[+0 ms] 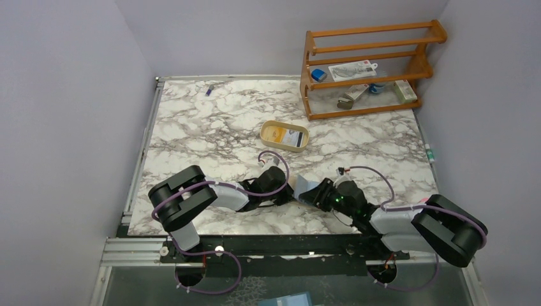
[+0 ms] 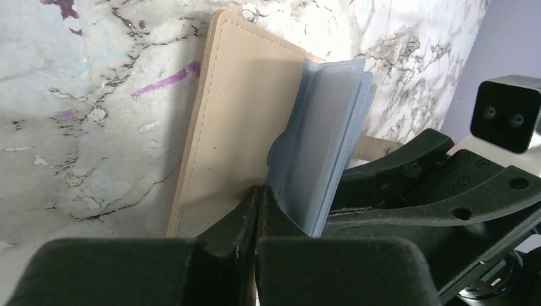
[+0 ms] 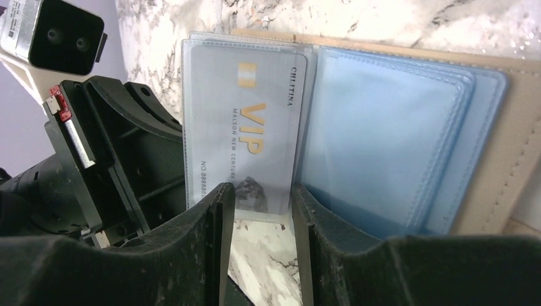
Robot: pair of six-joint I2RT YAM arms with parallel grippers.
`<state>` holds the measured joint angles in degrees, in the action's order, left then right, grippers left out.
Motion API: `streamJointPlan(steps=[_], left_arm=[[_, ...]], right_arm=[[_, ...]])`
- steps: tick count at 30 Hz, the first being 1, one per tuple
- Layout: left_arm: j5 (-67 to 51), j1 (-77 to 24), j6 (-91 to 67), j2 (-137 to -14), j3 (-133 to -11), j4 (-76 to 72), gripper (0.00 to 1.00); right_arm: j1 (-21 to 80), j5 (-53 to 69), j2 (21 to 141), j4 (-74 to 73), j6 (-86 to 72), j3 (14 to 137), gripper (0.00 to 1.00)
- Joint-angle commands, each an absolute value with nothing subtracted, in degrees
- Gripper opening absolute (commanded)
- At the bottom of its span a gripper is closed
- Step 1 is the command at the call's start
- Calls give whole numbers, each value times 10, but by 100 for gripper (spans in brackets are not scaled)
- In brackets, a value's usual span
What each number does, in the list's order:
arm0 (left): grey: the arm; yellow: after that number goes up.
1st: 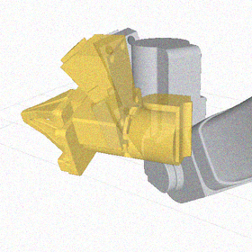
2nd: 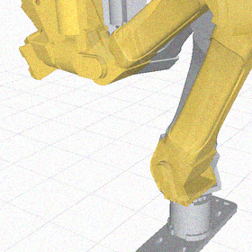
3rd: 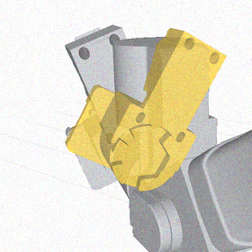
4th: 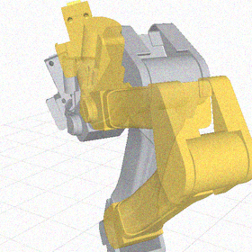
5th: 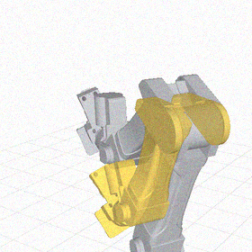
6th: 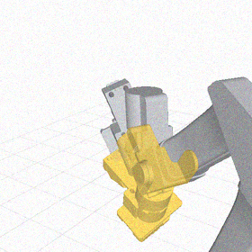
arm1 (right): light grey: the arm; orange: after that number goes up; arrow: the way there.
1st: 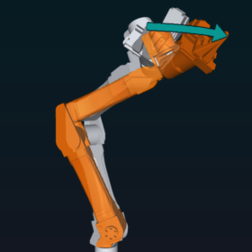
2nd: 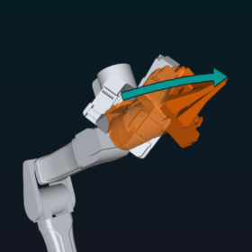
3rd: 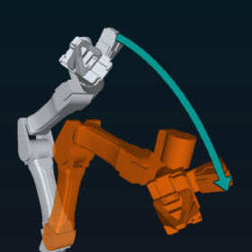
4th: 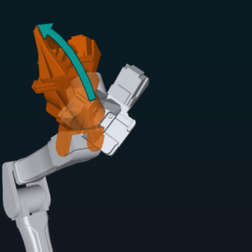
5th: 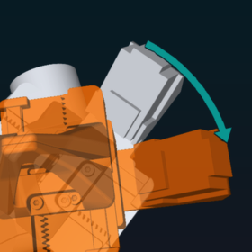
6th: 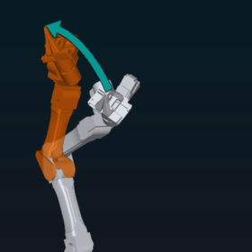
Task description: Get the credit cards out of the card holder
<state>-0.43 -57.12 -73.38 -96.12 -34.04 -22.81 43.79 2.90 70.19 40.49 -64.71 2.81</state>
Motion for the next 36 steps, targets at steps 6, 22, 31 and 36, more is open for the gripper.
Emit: streamJointPlan(steps=[6, 22, 31, 36], left_arm=[[-15, -574, -718, -1002, -317, -162, 0], [-19, -575, -718, -1009, -315, -166, 0], [-11, -576, -717, -1001, -309, -164, 0], [-4, -578, -708, -996, -318, -146, 0]], right_arm=[[444, 37, 688, 499, -713, -80, 48], [444, 5, 623, 503, -705, -93, 52], [444, -33, 627, 497, -767, -93, 48], [444, -33, 662, 486, -832, -91, 47]])
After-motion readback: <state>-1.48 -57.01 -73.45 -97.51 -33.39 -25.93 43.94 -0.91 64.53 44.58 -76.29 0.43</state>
